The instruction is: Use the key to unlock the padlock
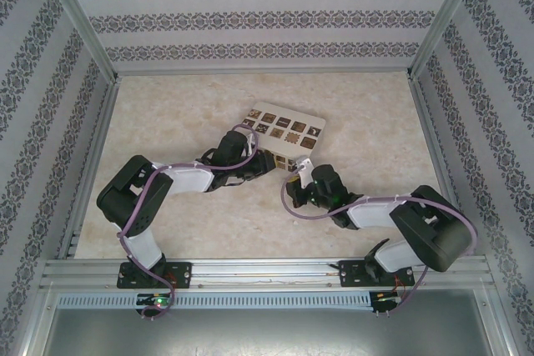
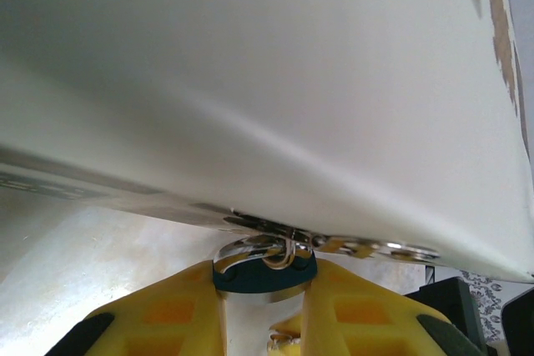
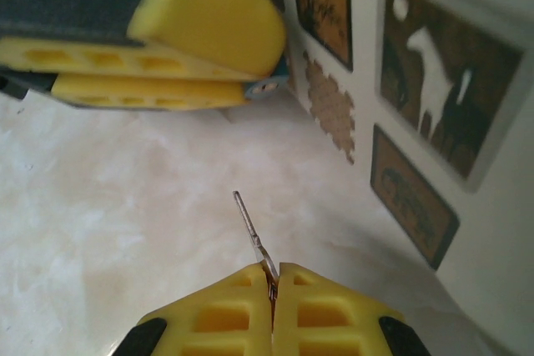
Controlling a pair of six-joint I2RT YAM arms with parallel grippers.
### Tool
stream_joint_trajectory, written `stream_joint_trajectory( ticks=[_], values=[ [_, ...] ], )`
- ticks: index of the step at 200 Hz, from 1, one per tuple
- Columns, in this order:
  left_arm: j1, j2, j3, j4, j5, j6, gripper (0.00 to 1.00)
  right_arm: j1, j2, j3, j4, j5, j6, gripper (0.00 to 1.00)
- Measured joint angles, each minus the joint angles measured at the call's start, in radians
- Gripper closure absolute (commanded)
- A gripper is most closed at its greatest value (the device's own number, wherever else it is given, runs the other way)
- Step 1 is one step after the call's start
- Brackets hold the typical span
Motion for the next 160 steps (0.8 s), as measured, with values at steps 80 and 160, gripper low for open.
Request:
stream_joint_trajectory(
  ticks=[80,160],
  values=[
    [-0.006,0.000,0.003,0.000,-0.003,-0.011,0.77,0.000,0.039,0.049,0.039,0.021,-0.011,1.00],
    [-0.006,0.000,0.007,0.000,-0.003,-0.018,0.77,-0.016,0.060,0.052,0.047,0.021,-0.011,1.00]
  ],
)
